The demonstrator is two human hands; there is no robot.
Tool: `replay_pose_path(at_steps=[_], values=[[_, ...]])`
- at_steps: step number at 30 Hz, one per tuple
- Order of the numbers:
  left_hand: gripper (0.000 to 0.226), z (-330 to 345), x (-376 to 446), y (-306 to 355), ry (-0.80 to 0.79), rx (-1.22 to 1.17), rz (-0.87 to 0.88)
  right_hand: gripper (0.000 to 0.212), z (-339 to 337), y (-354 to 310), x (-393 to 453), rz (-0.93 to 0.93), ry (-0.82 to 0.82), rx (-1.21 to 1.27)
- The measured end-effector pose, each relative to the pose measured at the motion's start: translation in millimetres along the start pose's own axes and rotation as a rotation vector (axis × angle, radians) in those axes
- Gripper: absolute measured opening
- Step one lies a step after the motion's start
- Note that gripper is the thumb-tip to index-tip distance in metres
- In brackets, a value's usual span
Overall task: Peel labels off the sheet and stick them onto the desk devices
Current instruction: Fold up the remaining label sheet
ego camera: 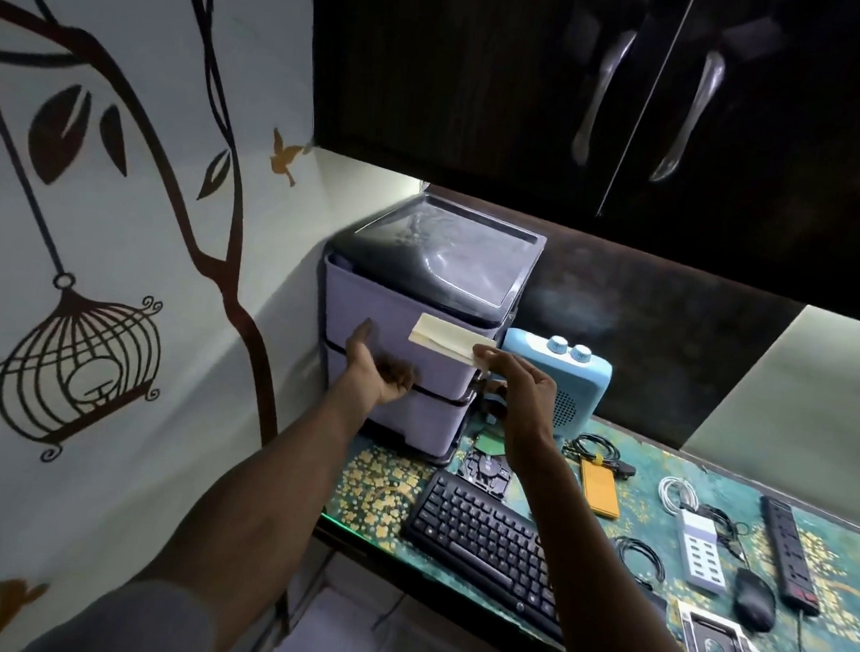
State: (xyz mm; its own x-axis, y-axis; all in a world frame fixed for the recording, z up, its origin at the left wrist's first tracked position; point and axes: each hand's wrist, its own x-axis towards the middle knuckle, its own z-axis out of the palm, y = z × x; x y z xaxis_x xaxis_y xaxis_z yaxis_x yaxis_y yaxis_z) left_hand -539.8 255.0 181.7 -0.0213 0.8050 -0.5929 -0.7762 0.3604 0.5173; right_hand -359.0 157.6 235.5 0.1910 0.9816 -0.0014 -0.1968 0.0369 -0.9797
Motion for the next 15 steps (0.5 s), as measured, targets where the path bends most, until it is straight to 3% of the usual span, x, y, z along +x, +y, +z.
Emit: replay_pose_path(at_steps=[5,9,15], values=[[0.058,-21.8,-4.1,-18.8,0.021,-0.08,0.015,0.021,27.7,-25.0,17.9,-0.022,-0.011,0.001],[0.077,-34.2,-6.8,-26.2,0.089,-0.173,0.063,0.014,55.4,-30.5,34.4,0.074,-0.011,-0.039],[0.078,-49.9,-22.1,-31.2,0.032,-0.346,0.169,0.011,88.3,-23.0,42.8,0.245,-0.202,-0.099]])
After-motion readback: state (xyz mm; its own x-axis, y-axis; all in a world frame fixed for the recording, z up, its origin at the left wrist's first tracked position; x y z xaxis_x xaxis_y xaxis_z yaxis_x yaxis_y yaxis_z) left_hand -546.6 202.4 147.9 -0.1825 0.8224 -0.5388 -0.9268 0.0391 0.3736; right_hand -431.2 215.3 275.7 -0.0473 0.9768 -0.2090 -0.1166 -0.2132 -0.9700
